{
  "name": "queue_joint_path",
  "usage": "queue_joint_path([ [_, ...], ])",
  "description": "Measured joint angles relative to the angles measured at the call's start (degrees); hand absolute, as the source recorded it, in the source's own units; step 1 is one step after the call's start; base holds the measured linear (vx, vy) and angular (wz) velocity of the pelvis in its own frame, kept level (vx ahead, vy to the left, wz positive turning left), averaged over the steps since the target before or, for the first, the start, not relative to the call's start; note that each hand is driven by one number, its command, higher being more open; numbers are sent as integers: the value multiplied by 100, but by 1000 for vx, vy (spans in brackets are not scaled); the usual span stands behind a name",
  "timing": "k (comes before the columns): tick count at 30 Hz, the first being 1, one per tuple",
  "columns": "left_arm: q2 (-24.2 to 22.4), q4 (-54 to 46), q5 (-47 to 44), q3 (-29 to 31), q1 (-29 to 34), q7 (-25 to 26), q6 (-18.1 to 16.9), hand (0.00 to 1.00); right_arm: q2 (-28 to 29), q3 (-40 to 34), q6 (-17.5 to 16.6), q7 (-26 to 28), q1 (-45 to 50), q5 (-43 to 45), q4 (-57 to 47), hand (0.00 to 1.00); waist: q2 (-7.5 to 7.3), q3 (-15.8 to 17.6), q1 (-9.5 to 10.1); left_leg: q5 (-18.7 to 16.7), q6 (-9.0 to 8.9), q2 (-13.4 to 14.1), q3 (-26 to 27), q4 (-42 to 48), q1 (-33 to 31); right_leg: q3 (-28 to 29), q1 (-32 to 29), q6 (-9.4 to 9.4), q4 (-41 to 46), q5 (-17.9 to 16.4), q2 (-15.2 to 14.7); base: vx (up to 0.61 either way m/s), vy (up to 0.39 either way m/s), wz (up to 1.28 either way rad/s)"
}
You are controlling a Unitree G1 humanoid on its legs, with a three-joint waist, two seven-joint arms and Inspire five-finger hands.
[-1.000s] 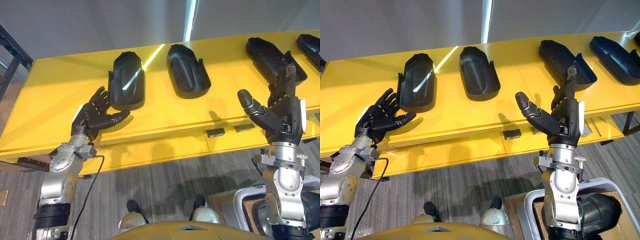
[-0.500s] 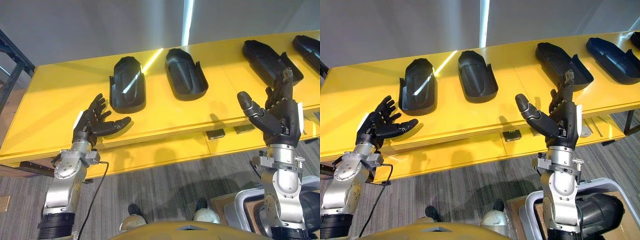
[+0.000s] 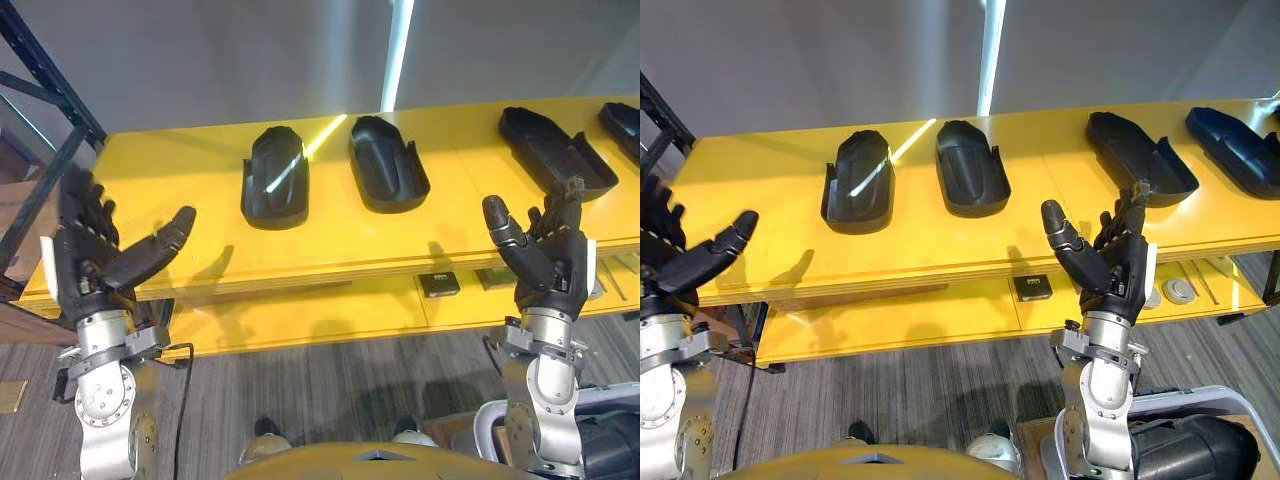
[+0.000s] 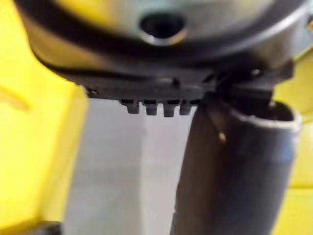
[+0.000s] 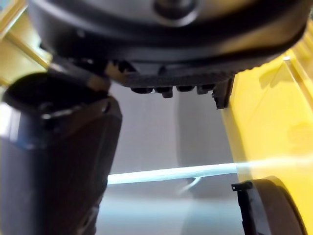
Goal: Walk over and take three plastic housings, then place them on the shelf
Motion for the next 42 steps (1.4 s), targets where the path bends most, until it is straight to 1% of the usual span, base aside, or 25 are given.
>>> queue_joint_path([
  [1,1,-124,-3,-135,-22,-86,-296,100,0,25,28,-163,-6,-188,1,100,9,-34,-17,0,0,0,45,1,26,55,-16,3,0,3,1,-18,15,-18],
  [3,5,-269,-90,-454,-69,-288,-609,100,-2,39,182,-445,-77,-426,54,100,16,-87,-19,-25,-32,27,323,2,167,310,-106,-9,6,20,36,-24,25,-56],
  [6,7,-259,-301,-779,-135,-487,-632,100,-7,29,349,-681,-79,-446,54,100,8,-117,-58,-54,-72,63,673,18,307,662,-244,-42,5,80,108,-9,17,-77],
  [9,17,-229,-672,-1236,-194,-741,-604,100,-10,-116,522,-845,42,-445,53,100,-24,-118,-249,-122,-154,74,1268,24,550,1280,-476,-82,-1,195,216,-6,24,-105],
  [10,33,-188,-902,-1431,-287,-862,-590,100,-10,-275,602,-850,197,-436,52,100,-55,-98,-374,-172,-210,77,1578,27,723,1575,-538,-83,-11,234,285,-5,20,-101],
  [15,206,160,-921,-1640,-616,-662,-589,100,-11,-1076,579,-447,937,-37,27,100,-115,-82,-778,-523,-384,241,2483,439,1114,2403,-682,-104,-79,336,542,-17,10,-103],
  [17,247,340,-917,-1644,-919,-306,-587,100,-6,-1483,444,-162,1256,498,28,100,-107,-81,-1024,-674,-444,334,2830,676,1196,2725,-806,-111,-98,382,664,-48,-2,-80],
  [19,245,409,-880,-1644,-1159,-67,-585,100,7,-1605,261,77,1461,817,28,100,-97,-79,-1164,-760,-447,396,2933,814,1200,2852,-859,-153,-149,438,728,-44,-8,-58],
  [20,247,431,-836,-1636,-1307,84,-570,100,14,-1621,134,244,1505,960,29,100,-92,-76,-1153,-835,-377,418,2864,929,1177,2984,-907,-171,-195,499,778,-62,-14,-54],
  [21,245,431,-807,-1628,-1367,161,-543,100,17,-1601,70,346,1503,992,28,100,-92,-74,-1134,-938,-201,429,2625,1007,1135,3044,-925,-194,-214,524,798,-83,-33,-67],
  [22,265,408,-611,-1526,-1388,281,-448,100,13,-1484,-49,553,1417,989,28,100,-85,-73,-1038,-1276,319,429,1752,1240,972,3231,-952,-296,-270,558,868,-88,-35,-63],
  [23,298,403,-581,-1464,-1378,319,-408,100,2,-1373,-101,626,1329,986,28,100,-75,-67,-953,-1518,540,423,1191,1428,866,3352,-966,-337,-302,569,904,-142,-4,-100],
  [24,347,356,-475,-1333,-1331,379,-243,100,-72,-1153,-159,736,1036,986,43,100,4,-34,-710,-2079,479,221,-76,1668,635,3494,-1050,-400,-304,595,948,-220,134,-127],
  [25,387,281,-429,-1160,-1166,384,-152,100,-194,-910,-159,803,579,974,137,100,138,-27,-453,-2458,484,38,-943,1823,484,3485,-1151,-475,-304,670,1010,-212,157,-124],
  [26,394,238,-431,-1075,-1081,377,-118,100,-252,-772,-158,810,402,966,188,100,194,-41,-379,-2528,443,3,-1219,1829,477,3479,-1179,-500,-304,707,1026,-160,143,-108],
  [27,396,200,-456,-840,-871,261,-96,100,-417,-422,-136,801,-59,843,340,100,260,-24,-191,-2699,273,-112,-1504,1898,427,3468,-1253,-370,-305,820,1029,-75,79,-40],
  [29,387,197,-697,-612,-717,-69,-106,100,-529,-169,-39,727,-325,682,483,100,264,11,-67,-2713,147,-204,-1580,2029,294,3404,-1270,-273,-308,886,876,-84,116,5],
  [31,296,201,-1414,-453,-652,-464,-255,100,-457,-10,167,640,-399,688,705,100,235,22,149,-2686,84,-298,-1740,2089,161,3286,-1278,-238,-307,910,727,-37,92,37],
  [34,100,108,-1858,-491,-653,-815,-792,100,8,6,425,679,16,685,832,100,218,30,113,-2660,71,-357,-1907,2060,123,3138,-1273,-174,-277,960,647,60,43,25],
  [36,-29,-43,-2006,-644,-643,-962,-834,100,227,7,430,787,411,609,820,100,183,134,56,-2658,71,-382,-1726,1967,345,3166,-1274,-170,-131,962,676,61,30,-36],
  [37,-72,-43,-1945,-717,-595,-969,-835,100,307,11,427,905,628,637,808,100,113,190,3,-2657,73,-440,-1603,1977,466,3094,-1274,-170,-43,963,656,-32,19,-61],
  [39,-74,-39,-1543,-701,-490,-815,-809,100,389,23,427,1076,696,849,800,100,-49,361,-83,-2649,149,-546,-1385,2098,621,2771,-1346,-318,218,1103,642,-130,19,-75],
  [40,-44,-38,-1462,-674,-499,-796,-781,100,378,69,412,1106,633,959,799,100,-128,424,-60,-2664,280,-584,-1298,2192,550,2619,-1454,-375,159,1474,669,-300,15,-98],
  [41,20,-37,-1454,-562,-546,-827,-720,100,332,106,294,1126,445,1046,799,100,-21,465,20,-2697,377,-513,-1217,2027,475,2290,-1719,-374,410,1451,668,-383,13,-92],
  [42,99,43,-1512,-492,-572,-837,-621,100,339,182,196,1088,151,1049,975,100,-137,485,30,-2611,465,-582,-1061,2086,388,1571,-2051,-905,1916,145,312,-299,2,-66],
])
